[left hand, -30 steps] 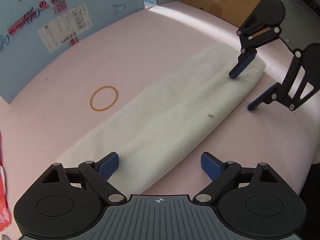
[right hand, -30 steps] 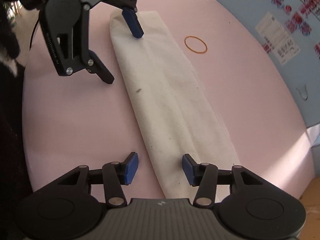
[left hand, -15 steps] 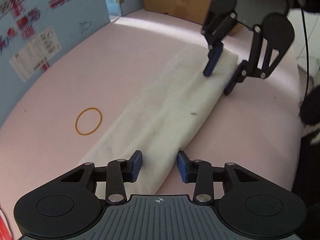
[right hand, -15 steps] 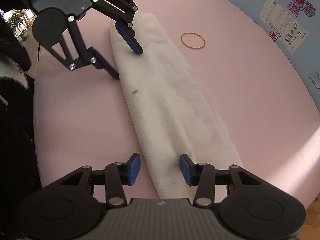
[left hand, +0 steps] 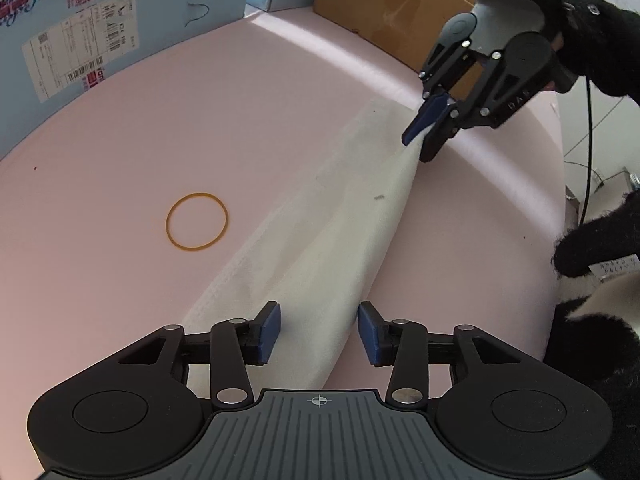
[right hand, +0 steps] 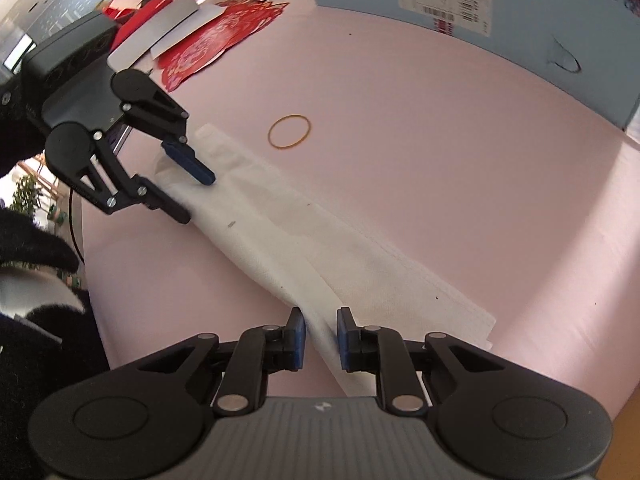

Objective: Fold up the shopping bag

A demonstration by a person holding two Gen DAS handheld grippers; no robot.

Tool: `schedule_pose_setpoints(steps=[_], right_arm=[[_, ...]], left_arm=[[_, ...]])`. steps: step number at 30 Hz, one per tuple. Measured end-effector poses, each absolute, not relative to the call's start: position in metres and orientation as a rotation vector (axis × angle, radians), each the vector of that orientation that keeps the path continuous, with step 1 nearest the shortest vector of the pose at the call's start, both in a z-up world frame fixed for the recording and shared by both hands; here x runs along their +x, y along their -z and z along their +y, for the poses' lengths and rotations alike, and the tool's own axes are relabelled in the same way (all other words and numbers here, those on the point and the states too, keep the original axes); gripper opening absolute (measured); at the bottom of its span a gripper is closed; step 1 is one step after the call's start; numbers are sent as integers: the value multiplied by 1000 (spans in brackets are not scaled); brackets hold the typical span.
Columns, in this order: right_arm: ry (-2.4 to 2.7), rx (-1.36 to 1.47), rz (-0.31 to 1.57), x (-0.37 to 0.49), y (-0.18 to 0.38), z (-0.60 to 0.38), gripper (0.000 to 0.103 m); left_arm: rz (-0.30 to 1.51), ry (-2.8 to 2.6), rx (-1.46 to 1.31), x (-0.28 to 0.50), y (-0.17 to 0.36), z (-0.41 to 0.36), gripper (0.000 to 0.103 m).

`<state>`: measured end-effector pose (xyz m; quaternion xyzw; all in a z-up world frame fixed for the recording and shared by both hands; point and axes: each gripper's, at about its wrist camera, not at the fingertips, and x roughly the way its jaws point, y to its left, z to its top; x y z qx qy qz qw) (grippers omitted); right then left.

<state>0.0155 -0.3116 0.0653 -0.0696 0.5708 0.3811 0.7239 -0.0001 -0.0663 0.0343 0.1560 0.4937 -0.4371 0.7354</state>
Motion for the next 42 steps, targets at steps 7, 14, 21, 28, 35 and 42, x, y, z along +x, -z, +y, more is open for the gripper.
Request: schedule_pose_setpoints(steps=[7,14,21,28,35,42], right_arm=[[-803,-26,1274,35,-58,-327,18],[-852,-216,1220,31,-63,-299,44],[-884,-213,1350,20,-56,-295,14],[-809,84,1421,31,-42,-332,18],[-659,84,1419,39,-48,-339,25],[-513,-71,1367,23,-50,-300,27]], left_arm=[[1027,955,495,-14,-29,-65,56],[1093,869,233,20,-26,-39,29],[1199,913,89,23,-20,-26,29],[1305,854,-249,32,-2,5,29],[1291,710,-403,14,-1,37,30],[1238,564,-512,-17,-2,73,30]])
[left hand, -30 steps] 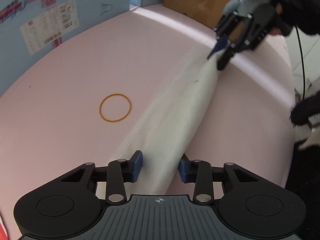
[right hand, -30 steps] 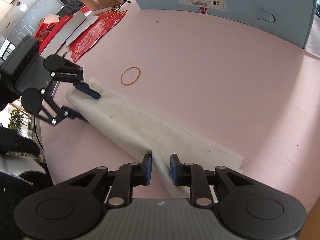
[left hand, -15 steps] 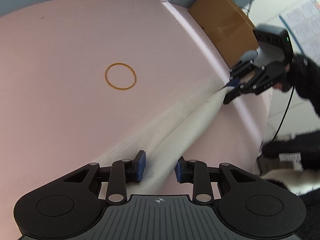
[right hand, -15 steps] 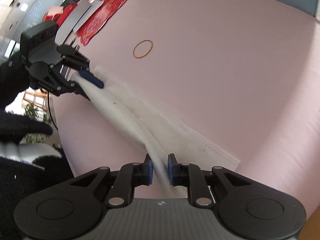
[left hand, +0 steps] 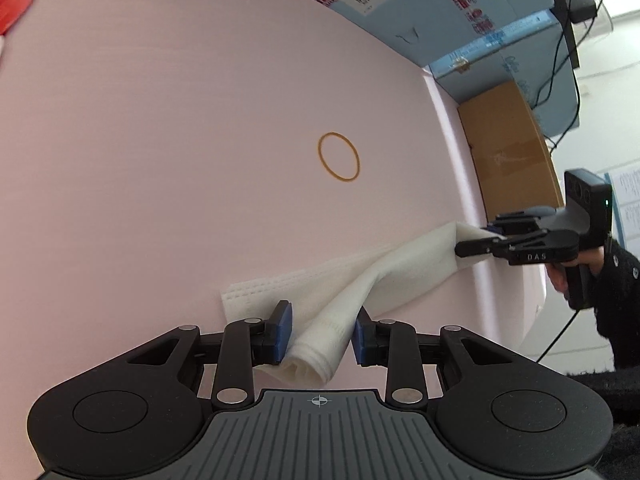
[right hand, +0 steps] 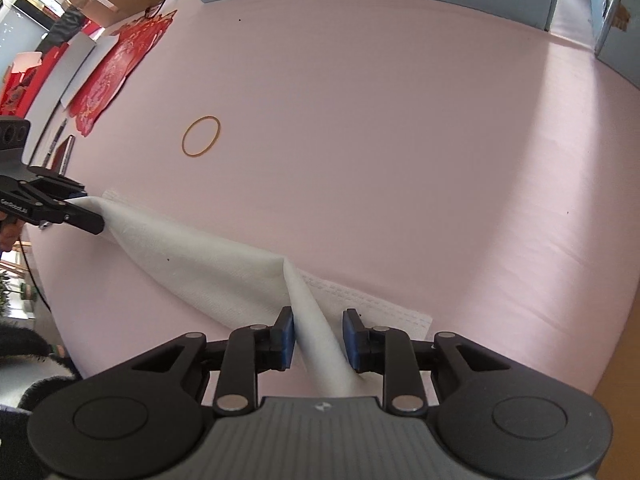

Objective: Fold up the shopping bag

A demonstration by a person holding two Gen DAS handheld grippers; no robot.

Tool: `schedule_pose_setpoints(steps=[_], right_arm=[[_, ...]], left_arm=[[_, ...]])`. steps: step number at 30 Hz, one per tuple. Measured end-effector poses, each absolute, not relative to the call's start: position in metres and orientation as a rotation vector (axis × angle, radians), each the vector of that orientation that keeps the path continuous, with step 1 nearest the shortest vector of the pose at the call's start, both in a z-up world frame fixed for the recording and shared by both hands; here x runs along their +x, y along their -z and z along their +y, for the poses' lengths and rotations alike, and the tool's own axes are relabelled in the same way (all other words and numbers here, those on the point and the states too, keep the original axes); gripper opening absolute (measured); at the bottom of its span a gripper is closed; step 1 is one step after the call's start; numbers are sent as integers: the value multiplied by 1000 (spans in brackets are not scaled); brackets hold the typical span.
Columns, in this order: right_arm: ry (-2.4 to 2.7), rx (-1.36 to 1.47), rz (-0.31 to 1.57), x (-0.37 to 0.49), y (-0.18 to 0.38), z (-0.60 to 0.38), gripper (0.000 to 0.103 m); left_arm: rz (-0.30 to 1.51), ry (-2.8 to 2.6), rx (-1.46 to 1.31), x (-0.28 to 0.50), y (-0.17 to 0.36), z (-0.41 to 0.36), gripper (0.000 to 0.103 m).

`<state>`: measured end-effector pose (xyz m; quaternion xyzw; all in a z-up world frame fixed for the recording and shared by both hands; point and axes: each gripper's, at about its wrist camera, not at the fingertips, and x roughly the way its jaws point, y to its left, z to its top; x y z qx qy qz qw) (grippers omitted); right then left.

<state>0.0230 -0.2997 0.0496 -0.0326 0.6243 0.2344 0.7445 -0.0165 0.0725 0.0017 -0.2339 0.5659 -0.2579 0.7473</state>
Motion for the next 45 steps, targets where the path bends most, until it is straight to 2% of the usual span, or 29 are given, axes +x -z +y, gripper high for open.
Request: schedule_pose_setpoints(steps=[5,10,12,13,14,17,21,24,28,29,31,33,39,41,42,43,45], right_arm=[[-431,-96,1342,13,-49,-292,27],[-386,-3,1333,10,-46,-308,29],[-389,-53,1323,8,-46,-303,29],[-392,-97,1313,7,-46,-298,29],[-395,-142,1303,5,-47,-293,29],[-401,-231,1271,0,-47,-284,29],[-417,-194,1256,0,-46,-289,29],[-435,-166,1247,1,-45,-292,30],[-459,-128,1251,3,-48,-302,33],[-447,-101,1257,2,-49,-307,34],[-408,-49,1263,1,-52,-319,50],[-335,-5,1262,-3,-51,-333,54],[-106,93,1218,-7,-44,-359,54],[-37,45,1199,-10,-42,-354,61],[-12,18,1186,-12,-41,-351,69],[18,-9,1169,-15,-41,-346,72],[42,-31,1142,-19,-40,-341,72]], left_arm=[[1208,452,-484,-17,-9,74,30],[1178,366,-280,-32,-24,65,30],[1143,303,-89,-40,-37,51,44],[1107,252,21,-45,-46,43,54],[1072,220,88,-49,-53,39,58],[864,135,268,-66,-87,19,66],[667,275,236,-75,-115,-15,68],[677,402,189,-59,-93,-56,68],[850,421,234,-45,-39,-96,70],[863,417,241,-47,-30,-96,71],[846,418,250,-53,-24,-96,71],[852,418,252,-52,-24,-97,71],[857,418,261,-49,-24,-94,78],[856,411,261,-49,-24,-93,79],[855,409,263,-50,-26,-93,79],[824,401,278,-54,-30,-94,79],[752,402,312,-63,-37,-97,77]])
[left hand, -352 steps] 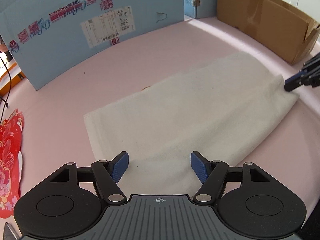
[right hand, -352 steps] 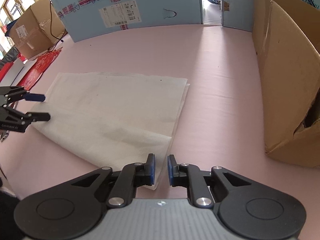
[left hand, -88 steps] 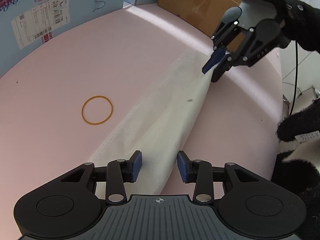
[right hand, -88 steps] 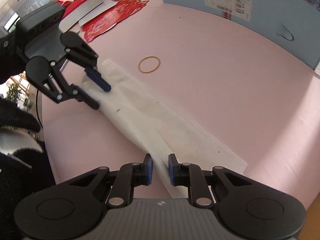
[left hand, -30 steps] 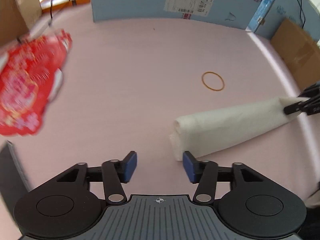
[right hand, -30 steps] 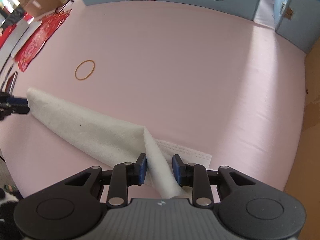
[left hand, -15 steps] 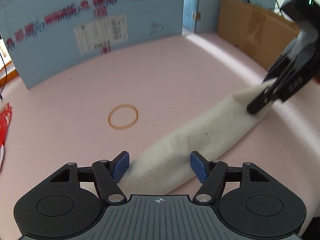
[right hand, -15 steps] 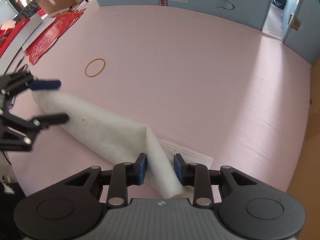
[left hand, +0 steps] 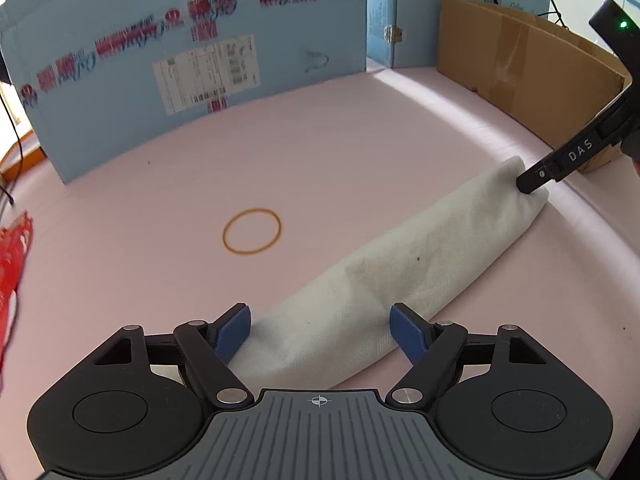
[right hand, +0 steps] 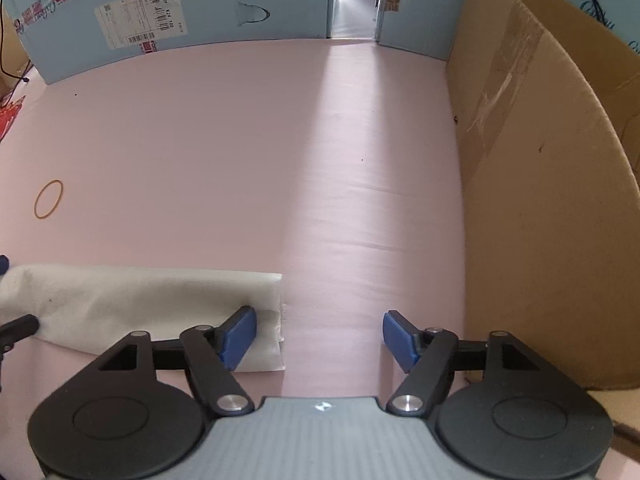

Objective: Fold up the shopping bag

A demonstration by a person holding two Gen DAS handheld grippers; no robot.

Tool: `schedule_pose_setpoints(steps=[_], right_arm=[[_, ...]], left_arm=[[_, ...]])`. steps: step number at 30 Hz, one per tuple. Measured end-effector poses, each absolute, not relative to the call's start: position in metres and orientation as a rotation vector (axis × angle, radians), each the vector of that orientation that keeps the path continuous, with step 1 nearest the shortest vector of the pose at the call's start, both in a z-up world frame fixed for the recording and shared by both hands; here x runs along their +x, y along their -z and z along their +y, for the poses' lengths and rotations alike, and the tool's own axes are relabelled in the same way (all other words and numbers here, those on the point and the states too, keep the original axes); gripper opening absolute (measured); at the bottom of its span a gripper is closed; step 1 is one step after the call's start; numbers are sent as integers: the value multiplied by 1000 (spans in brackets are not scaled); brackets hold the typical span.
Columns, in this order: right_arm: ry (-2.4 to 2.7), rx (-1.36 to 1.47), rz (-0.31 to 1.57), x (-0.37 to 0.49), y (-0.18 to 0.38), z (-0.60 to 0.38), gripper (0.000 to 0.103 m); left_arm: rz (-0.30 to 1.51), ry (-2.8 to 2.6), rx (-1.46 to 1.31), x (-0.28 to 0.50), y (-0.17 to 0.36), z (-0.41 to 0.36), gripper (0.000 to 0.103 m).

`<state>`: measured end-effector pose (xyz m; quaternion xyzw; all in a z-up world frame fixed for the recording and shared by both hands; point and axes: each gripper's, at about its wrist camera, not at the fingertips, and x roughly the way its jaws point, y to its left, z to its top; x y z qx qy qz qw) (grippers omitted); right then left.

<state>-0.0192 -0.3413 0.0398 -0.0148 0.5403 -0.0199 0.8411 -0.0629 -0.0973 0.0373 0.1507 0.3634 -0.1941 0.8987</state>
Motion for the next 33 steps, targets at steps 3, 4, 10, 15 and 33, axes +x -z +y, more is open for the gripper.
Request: schedule_pose_setpoints(steps=[3,4,10,15,33], right_arm=[[53,-73,1103,-25,-39,-335,72],[56,-88,1093,-26,-38,-333,72],[81,-58,1056,-31,-39,-335,75],[158,125,965,-67,-53,-346,73],[-175,930,769,-78,3,-359,55]], left_arm=[[598,438,385,-80,-51,-111,47],[576,460,397,-82,-51,-116,35],[718,546,362,-67,-21,-134,27],[742,550,318,-63,-20,-131,27],[720,549,283,-65,-17,-128,33]])
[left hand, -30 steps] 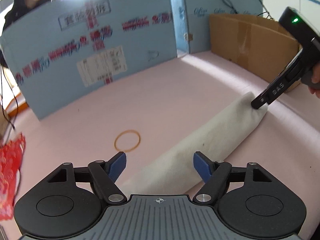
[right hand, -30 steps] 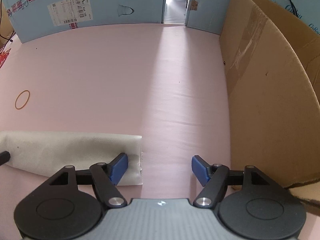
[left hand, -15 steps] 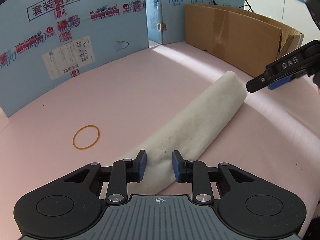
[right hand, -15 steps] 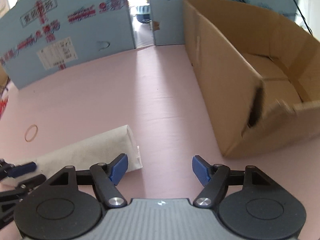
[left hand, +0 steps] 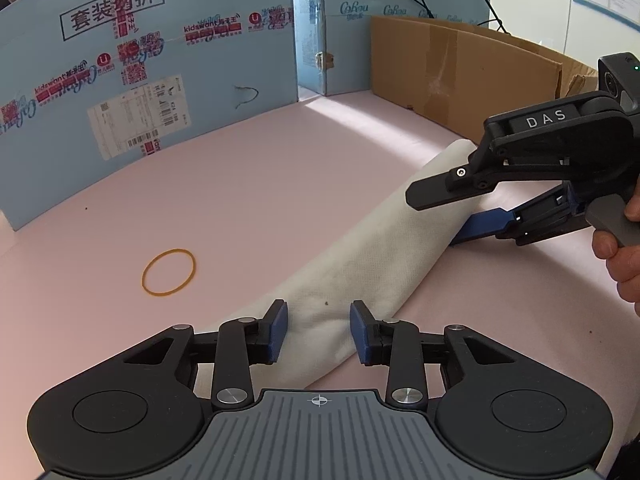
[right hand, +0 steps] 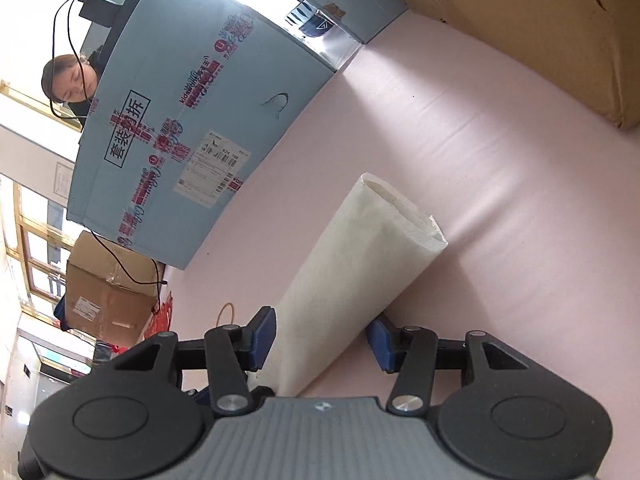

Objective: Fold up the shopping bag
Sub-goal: 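Grasp the rolled white bag with the right gripper and lift it upright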

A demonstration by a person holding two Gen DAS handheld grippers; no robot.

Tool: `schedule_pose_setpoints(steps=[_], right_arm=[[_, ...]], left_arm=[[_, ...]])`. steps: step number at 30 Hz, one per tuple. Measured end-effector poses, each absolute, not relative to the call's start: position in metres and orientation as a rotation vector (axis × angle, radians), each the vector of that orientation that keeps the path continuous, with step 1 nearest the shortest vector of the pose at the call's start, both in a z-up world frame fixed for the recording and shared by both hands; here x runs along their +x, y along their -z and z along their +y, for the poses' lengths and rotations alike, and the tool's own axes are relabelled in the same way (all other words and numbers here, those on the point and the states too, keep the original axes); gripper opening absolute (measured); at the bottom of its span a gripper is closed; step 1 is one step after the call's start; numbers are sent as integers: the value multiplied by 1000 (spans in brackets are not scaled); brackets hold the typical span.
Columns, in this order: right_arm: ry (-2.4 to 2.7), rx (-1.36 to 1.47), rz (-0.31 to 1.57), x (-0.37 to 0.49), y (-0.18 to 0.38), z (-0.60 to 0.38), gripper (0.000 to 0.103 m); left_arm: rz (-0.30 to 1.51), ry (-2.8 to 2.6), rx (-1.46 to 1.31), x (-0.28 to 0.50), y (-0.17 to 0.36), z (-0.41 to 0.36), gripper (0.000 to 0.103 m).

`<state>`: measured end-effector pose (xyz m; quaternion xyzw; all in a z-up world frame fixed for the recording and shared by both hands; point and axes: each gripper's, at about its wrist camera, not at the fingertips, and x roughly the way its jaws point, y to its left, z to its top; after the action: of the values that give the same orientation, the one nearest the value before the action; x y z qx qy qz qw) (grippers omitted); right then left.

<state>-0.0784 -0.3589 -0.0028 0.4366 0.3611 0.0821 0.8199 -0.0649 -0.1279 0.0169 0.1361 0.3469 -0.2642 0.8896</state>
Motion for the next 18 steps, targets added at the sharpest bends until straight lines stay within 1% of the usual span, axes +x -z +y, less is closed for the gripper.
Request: schedule_pose_setpoints(steps=[3,5,6,7,8,9,12,15,18], right_arm=[[-241,948,759,-75,6,-352,54],[-282,931,760,-76,7,-346,49],[-264,877,747,-77,5,-341,40],[-246,829,739,-76,3,-337,33],[-238,808,740,-76,1,-335,32],[-232,770,740,-75,-3,-331,29],[-267,586,710,-77,-26,-310,21],[-344,473,671,-80,-44,-290,18],[-438,379,670,-76,-55,-267,18]], left_arm=[[727,546,277,-64,-17,-128,33],[731,545,275,-63,-18,-128,33],[733,543,274,-63,-18,-128,33],[736,541,275,-63,-18,-128,33],[738,539,275,-62,-18,-129,33],[741,537,278,-62,-18,-129,33],[751,536,290,-61,-19,-131,33],[755,541,297,-60,-19,-131,33],[755,552,302,-59,-19,-130,33]])
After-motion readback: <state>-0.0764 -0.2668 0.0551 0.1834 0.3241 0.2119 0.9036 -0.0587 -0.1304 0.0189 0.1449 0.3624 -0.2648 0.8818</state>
